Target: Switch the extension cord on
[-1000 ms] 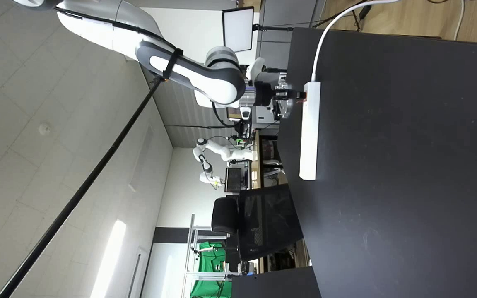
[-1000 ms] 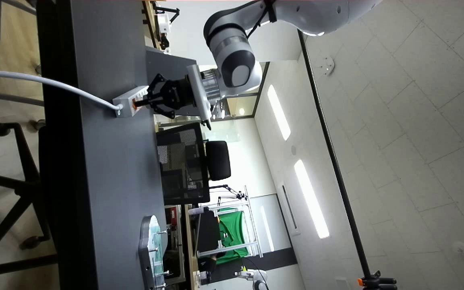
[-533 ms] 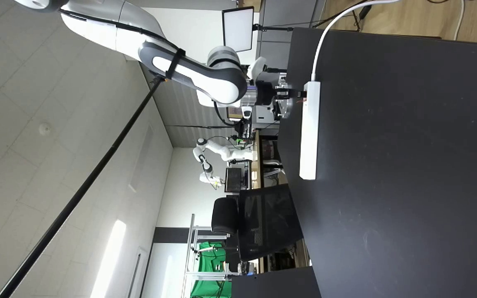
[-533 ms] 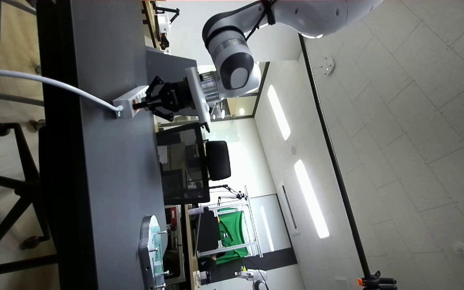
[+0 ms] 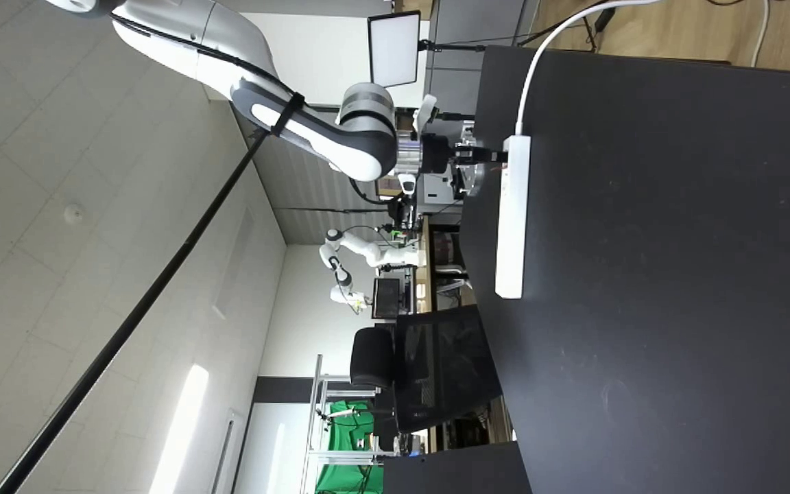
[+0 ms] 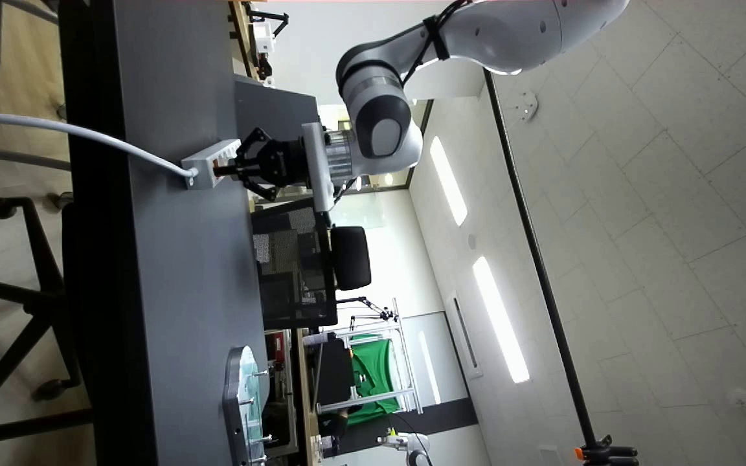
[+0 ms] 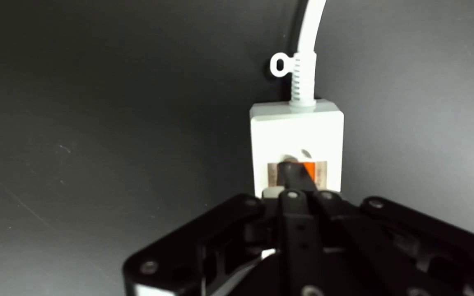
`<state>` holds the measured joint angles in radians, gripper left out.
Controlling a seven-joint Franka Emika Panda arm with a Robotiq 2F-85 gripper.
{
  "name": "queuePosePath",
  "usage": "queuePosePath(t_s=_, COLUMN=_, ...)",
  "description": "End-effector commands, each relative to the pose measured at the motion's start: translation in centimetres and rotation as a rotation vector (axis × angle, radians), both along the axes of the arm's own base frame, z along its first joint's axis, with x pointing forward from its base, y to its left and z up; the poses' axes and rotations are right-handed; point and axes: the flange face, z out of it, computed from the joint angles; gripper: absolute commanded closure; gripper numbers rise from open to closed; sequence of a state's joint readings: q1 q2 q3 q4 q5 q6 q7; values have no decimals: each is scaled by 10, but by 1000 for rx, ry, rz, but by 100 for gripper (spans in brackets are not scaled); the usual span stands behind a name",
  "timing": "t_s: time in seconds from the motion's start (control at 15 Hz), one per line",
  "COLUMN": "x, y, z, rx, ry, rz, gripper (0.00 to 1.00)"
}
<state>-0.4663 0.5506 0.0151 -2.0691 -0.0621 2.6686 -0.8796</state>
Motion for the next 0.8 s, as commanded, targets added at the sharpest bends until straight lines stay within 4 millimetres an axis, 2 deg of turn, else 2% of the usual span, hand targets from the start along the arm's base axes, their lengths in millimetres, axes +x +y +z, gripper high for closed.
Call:
queuePosePath(t_s=0.0, x=17, y=-19, z=-25, rx=95, ry=37, rz=9, gripper=100)
queuePosePath(t_s=0.33, x=29, y=-40, z=-36, rx=157, ry=116, rz=-7, gripper=100)
queuePosePath(t_s=0.73, x=44, y=-52, z=-44, rx=312, ry=257, rz=18, gripper=100)
